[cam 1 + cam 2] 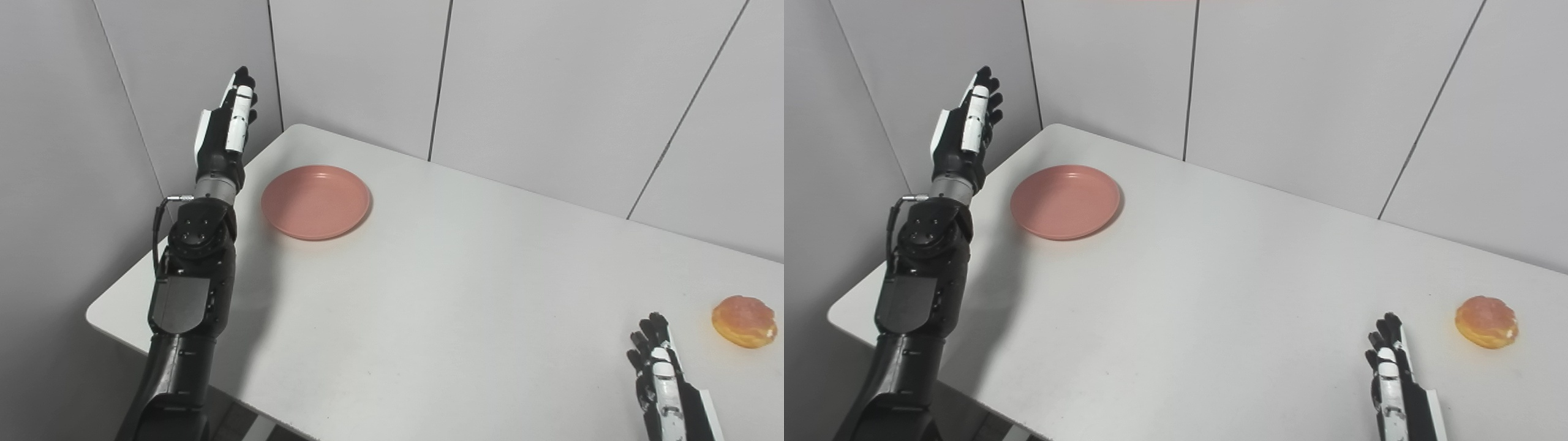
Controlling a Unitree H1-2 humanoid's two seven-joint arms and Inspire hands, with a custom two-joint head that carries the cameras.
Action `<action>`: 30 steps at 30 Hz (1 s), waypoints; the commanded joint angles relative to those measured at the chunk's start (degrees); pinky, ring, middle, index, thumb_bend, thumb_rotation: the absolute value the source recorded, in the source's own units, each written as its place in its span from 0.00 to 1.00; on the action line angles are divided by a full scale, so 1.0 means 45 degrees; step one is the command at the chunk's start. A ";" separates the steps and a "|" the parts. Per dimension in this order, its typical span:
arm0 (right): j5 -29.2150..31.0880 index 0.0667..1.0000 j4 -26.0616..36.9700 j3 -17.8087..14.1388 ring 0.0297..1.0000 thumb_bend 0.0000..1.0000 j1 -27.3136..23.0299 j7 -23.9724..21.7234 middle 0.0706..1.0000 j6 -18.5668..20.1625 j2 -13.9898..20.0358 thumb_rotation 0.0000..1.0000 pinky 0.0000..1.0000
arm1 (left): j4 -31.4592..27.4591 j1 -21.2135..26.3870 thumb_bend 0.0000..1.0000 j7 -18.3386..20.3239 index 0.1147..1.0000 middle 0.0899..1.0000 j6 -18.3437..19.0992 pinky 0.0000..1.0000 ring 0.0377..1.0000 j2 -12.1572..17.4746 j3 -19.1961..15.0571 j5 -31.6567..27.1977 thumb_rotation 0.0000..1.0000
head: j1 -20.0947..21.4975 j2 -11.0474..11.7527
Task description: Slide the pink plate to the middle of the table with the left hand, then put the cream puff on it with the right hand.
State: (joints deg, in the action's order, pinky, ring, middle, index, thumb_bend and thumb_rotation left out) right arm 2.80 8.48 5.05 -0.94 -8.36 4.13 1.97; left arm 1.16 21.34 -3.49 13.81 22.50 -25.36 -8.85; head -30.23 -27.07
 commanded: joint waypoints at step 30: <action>0.0185 1.00 0.0726 -0.0057 1.00 0.00 -0.0252 -0.0012 1.00 0.0289 0.0051 1.00 1.00 | 0.1758 0.0226 0.35 0.0021 0.96 0.98 -0.0549 0.99 0.98 0.0780 -0.0584 -0.1059 1.00 | -0.0064 -0.0208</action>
State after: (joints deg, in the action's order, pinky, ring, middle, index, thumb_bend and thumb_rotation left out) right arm 3.19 9.38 4.99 -0.94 -8.38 5.44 2.10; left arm 10.03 20.48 -3.03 14.21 24.74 -27.79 -13.54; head -30.59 -27.95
